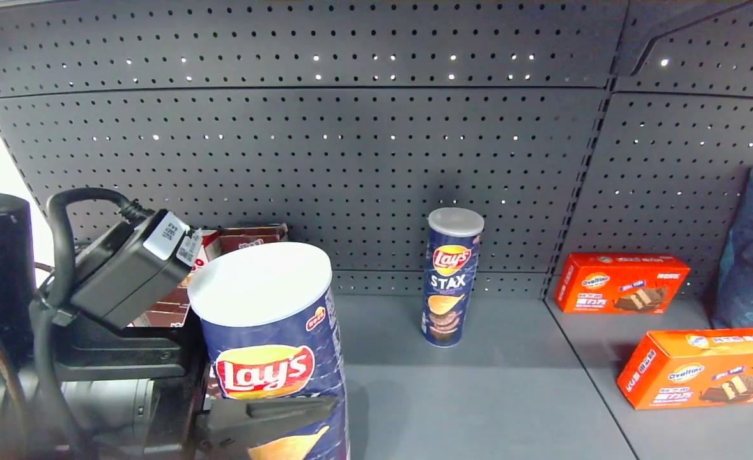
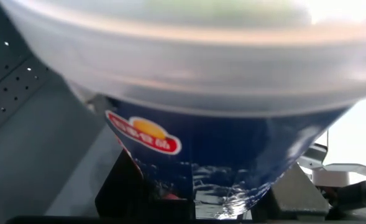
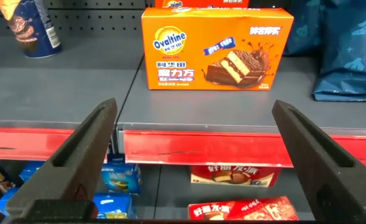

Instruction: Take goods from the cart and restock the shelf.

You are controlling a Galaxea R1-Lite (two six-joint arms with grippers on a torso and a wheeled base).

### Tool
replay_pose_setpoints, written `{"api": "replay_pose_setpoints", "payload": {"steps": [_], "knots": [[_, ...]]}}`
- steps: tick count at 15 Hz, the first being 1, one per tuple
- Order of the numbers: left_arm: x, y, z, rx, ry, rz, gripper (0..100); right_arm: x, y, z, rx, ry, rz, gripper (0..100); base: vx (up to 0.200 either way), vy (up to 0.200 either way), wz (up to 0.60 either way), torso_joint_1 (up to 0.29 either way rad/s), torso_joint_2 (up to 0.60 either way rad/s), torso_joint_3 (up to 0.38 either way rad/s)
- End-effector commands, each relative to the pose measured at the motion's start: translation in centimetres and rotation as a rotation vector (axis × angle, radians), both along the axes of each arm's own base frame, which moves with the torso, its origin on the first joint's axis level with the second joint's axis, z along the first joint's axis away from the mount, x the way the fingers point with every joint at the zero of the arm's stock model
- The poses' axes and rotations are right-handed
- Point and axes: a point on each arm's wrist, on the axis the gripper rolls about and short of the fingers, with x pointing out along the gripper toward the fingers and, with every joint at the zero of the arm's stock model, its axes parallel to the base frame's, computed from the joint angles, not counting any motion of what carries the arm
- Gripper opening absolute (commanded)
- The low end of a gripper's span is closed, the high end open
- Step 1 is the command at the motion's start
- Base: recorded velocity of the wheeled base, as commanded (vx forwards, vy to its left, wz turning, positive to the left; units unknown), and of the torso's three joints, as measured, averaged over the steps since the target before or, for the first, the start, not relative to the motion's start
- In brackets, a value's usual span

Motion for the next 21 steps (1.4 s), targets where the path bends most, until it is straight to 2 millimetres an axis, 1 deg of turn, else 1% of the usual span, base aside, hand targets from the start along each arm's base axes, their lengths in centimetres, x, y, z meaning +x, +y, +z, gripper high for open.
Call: {"api": "replay_pose_setpoints", "payload": {"steps": [1, 5, 11, 13, 17, 21], "knots": [[-0.22, 0.15, -0.30, 0.004, 0.006, 0.001, 0, 0.00, 0.00, 0.00, 0.001, 0.000, 0.001, 100, 0.000, 0.000, 0.00, 0.000, 0.00, 0.000], [-0.48, 0.34, -0.10, -0.001, -0.002, 0.005, 0, 0.00, 0.00, 0.01, -0.001, -0.002, 0.001, 100, 0.000, 0.000, 0.00, 0.000, 0.00, 0.000], [-0.52, 0.37, -0.30, 0.001, 0.004, 0.003, 0, 0.00, 0.00, 0.00, -0.001, 0.000, 0.001, 100, 0.000, 0.000, 0.00, 0.000, 0.00, 0.000], [-0.51, 0.39, -0.34, 0.002, 0.005, 0.005, 0, 0.00, 0.00, 0.00, -0.001, 0.000, 0.001, 100, 0.000, 0.000, -0.60, 0.002, 0.00, 0.002], [-0.49, 0.42, -0.34, 0.002, 0.006, 0.008, 0, 0.00, 0.00, 0.00, -0.001, 0.000, 0.001, 100, 0.000, 0.000, 0.00, 0.000, 0.00, 0.000], [-0.35, 0.60, -0.34, 0.002, 0.006, 0.020, 0, -0.02, 0.11, 0.06, -0.044, -0.005, 0.049, 100, 0.000, 0.000, 0.00, 0.000, 0.00, 0.000]]}}
